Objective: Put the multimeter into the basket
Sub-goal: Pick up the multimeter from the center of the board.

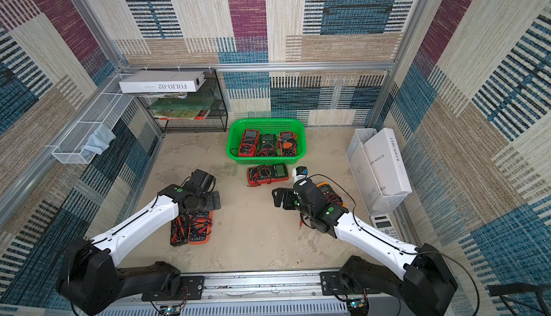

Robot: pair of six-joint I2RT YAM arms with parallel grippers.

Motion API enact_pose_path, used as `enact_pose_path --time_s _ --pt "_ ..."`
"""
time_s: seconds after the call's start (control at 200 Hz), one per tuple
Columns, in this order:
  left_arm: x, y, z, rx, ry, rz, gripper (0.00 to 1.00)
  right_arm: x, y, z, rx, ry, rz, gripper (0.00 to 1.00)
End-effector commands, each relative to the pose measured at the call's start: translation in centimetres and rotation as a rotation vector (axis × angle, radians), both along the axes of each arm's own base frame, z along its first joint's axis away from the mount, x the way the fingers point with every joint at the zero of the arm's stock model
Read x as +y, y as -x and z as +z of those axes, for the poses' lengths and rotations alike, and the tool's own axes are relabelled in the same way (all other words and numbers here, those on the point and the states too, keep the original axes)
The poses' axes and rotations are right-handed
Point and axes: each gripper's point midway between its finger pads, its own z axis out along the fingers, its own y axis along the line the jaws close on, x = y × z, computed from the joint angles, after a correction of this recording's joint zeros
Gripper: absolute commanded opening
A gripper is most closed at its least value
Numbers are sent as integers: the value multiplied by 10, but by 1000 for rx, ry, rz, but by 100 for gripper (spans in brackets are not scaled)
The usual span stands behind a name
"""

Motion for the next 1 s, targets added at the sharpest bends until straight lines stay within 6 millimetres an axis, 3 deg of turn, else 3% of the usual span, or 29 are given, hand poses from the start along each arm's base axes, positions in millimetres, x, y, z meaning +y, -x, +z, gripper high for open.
enact_pose_path --time_s 0.0,0.491,0.992 --pt "8 3 -3 -26 6 67 100 4 2 -1 9 -10 10 100" --pt "25 15 -25 -5 31 138 100 12 1 -7 27 3 30 100" --pt "6 21 -53 67 122 88 100 16 -2 -3 23 5 35 100"
